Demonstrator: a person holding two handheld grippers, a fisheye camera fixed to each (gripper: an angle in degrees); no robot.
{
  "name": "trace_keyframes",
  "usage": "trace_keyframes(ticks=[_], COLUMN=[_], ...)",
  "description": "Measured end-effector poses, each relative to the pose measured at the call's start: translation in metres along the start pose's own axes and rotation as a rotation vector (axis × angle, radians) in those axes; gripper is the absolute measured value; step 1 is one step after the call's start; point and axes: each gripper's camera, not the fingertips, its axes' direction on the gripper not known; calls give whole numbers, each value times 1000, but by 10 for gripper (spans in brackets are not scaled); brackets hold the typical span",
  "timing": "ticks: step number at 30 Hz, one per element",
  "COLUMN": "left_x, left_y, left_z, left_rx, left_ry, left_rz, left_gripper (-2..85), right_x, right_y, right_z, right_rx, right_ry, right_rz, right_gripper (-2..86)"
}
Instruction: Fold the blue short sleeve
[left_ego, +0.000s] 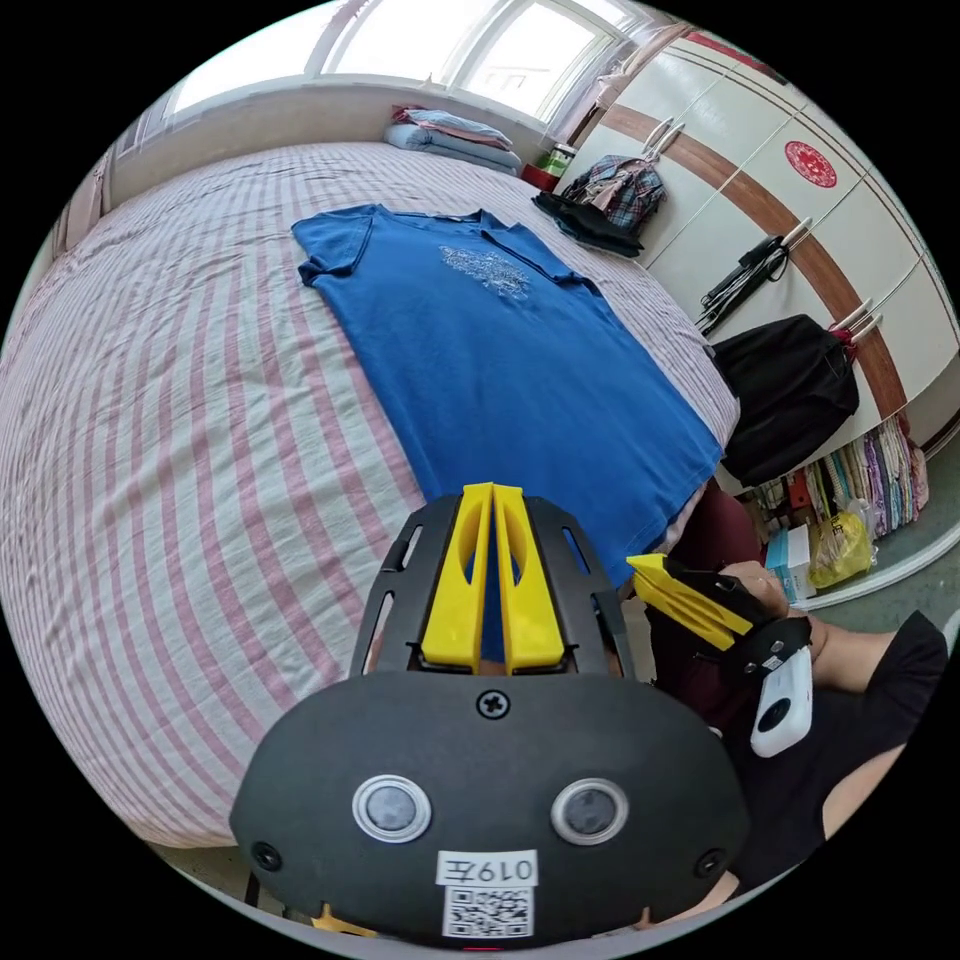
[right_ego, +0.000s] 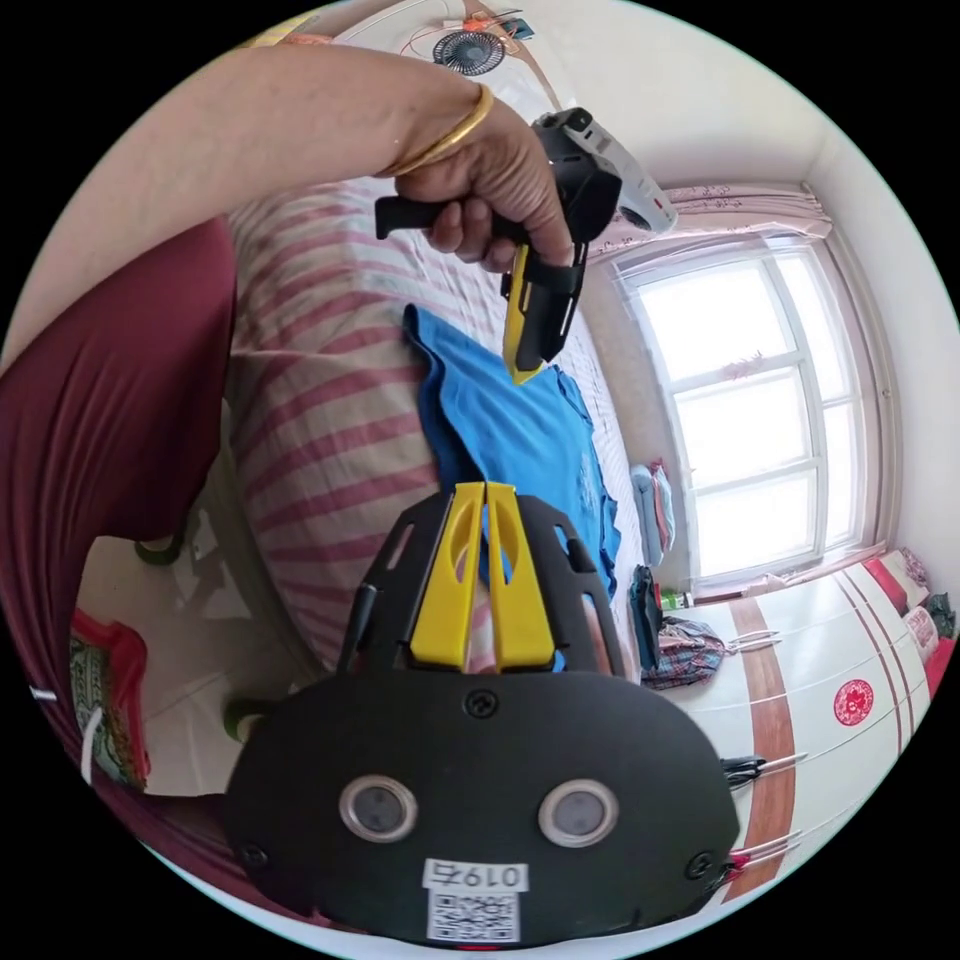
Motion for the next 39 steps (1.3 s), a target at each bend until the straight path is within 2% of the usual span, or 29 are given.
trace_keyframes(ticks=[6, 13, 17, 23, 29, 32, 39], left_x=[-11, -10, -15, -40, -49, -47, -70], left_y=[9, 18, 30, 54, 70, 67, 74], left_z=[18, 30, 33, 17, 2, 14, 37], left_rx=[-67, -108, -124, -47, 94, 74, 34], left_ry=[-40, -73, -63, -59, 14, 0, 8], left_rz=[-49, -36, -29, -79, -80, -64, -102], left_gripper=[10, 9, 8, 8, 8, 8, 7], right_x=[21, 27, 45, 141, 258, 299, 309], right_y=[12, 5, 7, 0, -43, -77, -127], right_z=[2, 24, 21, 31, 113, 176, 279], right_rx=[26, 29, 79, 193, 282, 269, 206], right_ry=[-83, 32, 2, -137, -241, -301, -246], right_rz=[-17, -74, -76, 164, 331, 362, 183], right_gripper=[-6, -6, -6, -6, -4, 6, 46])
